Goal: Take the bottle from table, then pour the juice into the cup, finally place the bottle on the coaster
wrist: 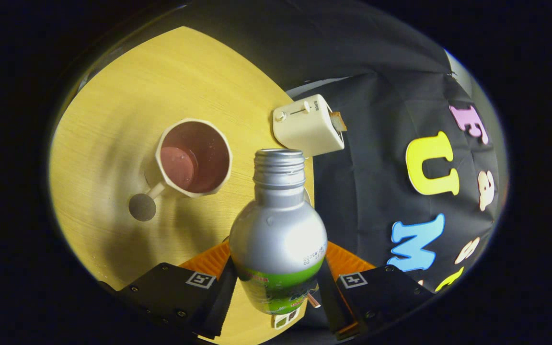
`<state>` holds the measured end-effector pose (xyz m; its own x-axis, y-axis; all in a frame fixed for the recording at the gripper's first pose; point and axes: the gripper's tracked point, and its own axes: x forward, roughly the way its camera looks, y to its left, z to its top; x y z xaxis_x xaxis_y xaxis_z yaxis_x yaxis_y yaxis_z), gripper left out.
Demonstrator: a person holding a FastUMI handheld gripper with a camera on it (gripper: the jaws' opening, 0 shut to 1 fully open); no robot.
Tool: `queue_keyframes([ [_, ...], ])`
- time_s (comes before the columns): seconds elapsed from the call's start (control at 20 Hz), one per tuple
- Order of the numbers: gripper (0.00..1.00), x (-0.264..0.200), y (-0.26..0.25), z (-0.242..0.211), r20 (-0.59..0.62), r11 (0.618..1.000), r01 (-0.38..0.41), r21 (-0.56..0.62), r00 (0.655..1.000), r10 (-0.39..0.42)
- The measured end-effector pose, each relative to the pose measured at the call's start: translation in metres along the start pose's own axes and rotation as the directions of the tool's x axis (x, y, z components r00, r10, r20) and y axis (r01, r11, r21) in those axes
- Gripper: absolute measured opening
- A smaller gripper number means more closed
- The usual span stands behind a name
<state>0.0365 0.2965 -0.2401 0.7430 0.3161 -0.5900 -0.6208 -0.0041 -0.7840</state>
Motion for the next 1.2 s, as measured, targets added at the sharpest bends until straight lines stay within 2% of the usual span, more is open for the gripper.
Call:
queue_keyframes([
  [0.2,0.79,-0.002,-0.011,-0.011,0.006,0.987,0.009,0.163,1.0,-0.01],
  [0.35,0.79,-0.006,-0.012,-0.017,0.021,0.943,-0.016,0.331,1.0,0.01],
  [0.65,0.79,-0.011,-0.022,-0.028,0.059,0.817,-0.033,0.575,0.998,-0.001],
  [1.0,0.79,-0.01,-0.028,-0.039,0.098,0.656,-0.073,0.751,0.995,-0.002],
  [1.1,0.79,-0.011,-0.034,-0.037,0.139,0.599,-0.099,0.795,0.99,-0.021],
  [1.2,0.79,-0.009,-0.038,-0.034,0.175,0.525,-0.131,0.841,0.984,-0.034],
])
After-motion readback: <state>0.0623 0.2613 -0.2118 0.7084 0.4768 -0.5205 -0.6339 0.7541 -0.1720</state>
